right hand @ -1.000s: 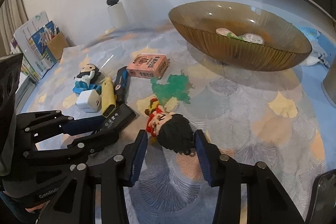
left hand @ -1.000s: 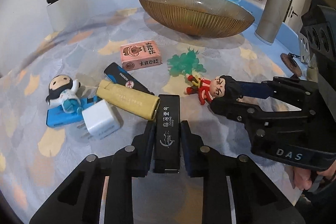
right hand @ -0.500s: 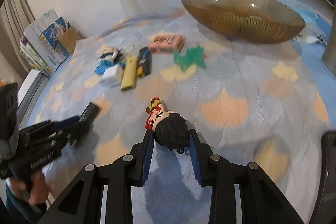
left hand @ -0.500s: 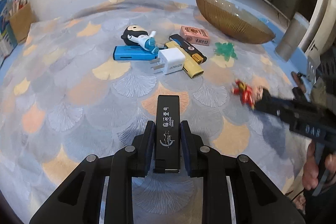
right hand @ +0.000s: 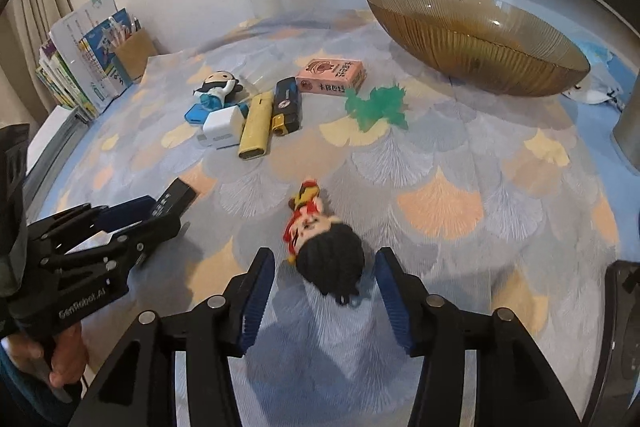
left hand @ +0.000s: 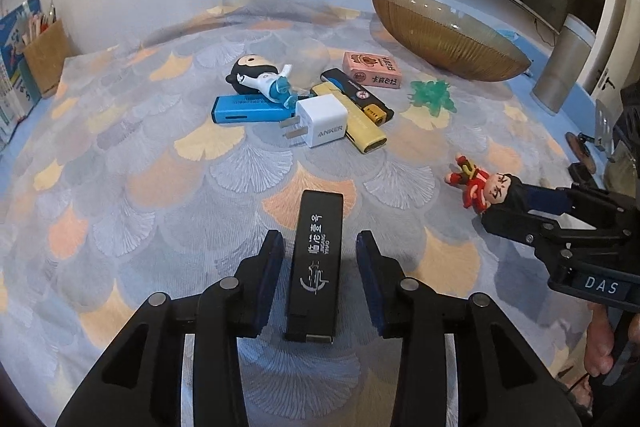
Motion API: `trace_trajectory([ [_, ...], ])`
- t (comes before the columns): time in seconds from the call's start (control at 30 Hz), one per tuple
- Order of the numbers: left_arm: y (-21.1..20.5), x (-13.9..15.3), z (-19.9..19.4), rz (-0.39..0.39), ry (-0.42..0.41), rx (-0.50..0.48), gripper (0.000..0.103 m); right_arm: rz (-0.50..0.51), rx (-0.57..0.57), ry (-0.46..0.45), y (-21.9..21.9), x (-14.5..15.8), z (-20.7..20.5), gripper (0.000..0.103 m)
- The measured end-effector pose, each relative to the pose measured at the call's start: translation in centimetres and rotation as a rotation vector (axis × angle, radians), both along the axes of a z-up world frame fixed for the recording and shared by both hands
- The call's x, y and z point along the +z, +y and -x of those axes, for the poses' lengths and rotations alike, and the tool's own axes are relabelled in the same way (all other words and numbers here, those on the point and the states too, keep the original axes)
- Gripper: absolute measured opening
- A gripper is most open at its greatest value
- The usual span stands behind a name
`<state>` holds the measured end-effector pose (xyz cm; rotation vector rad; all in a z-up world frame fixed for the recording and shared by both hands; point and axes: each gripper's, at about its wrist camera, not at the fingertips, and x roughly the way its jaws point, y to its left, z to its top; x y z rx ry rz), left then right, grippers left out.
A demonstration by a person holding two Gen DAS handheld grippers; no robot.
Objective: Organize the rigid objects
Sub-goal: 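Carry the USB stick and doll over the brown bowl and open both grippers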
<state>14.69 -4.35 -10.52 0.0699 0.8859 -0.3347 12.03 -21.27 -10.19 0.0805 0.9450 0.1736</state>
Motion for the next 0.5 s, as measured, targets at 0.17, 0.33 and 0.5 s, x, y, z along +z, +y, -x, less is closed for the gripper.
trace_trajectory([
  [0.17,-0.1,0.1,0.0,0.002,-0.012,0.002,0.021,0.051,0.007,-0.030,0.7,0.0,-0.1,0.037],
  [0.33,0.3,1.8,0.3,0.080,-0.045,-0.008,0.021,0.030,0.073,-0.061,1.1,1.5,1.3,0.036],
  [0.5,-1.6,6.1,-0.5,0.099,-0.131,-0.043,0.021,0.051,0.007,-0.175,-2.3,6.6,1.1,0.036],
])
